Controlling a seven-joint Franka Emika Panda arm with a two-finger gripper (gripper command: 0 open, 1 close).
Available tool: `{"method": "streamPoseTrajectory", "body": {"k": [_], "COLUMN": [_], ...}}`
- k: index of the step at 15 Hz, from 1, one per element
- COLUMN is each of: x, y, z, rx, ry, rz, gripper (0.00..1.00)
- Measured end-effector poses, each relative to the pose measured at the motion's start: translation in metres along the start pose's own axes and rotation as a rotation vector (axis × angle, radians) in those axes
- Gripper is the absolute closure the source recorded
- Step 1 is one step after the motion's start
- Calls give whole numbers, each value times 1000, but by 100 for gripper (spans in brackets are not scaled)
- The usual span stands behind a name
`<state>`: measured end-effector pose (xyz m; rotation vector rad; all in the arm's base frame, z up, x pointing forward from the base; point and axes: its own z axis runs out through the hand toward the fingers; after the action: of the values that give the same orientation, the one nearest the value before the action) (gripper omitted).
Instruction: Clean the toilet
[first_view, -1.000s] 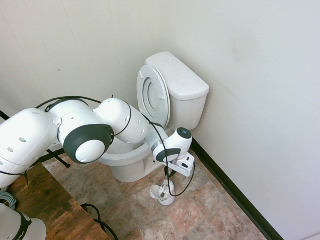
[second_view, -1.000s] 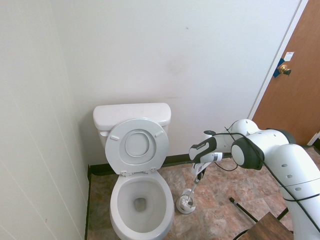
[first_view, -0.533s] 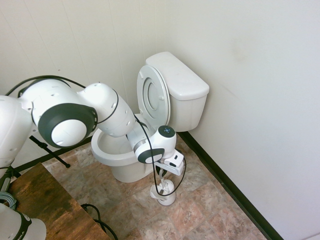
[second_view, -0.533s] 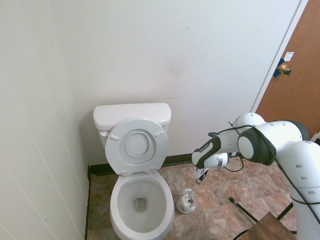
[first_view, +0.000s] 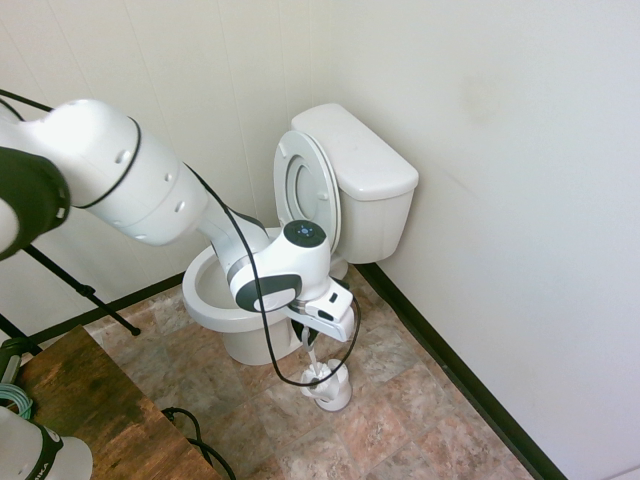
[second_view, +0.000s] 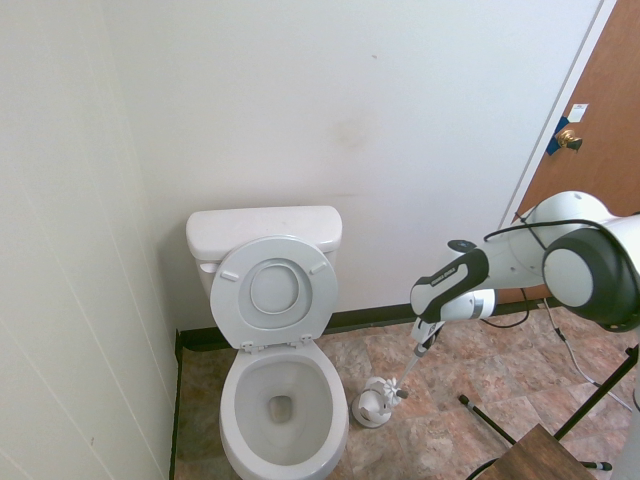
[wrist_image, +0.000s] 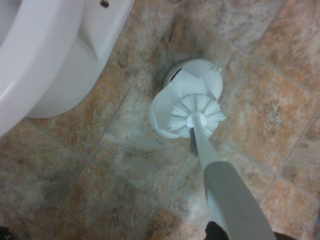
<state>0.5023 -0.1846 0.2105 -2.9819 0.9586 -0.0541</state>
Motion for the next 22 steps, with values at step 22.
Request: {"method": "streamPoseTrajectory", "body": {"k": [22], "x": [-189], "y": [-216], "z": [-213], "rx": [56], "ry": [46], "rz": [-246], "gripper": [100]}}
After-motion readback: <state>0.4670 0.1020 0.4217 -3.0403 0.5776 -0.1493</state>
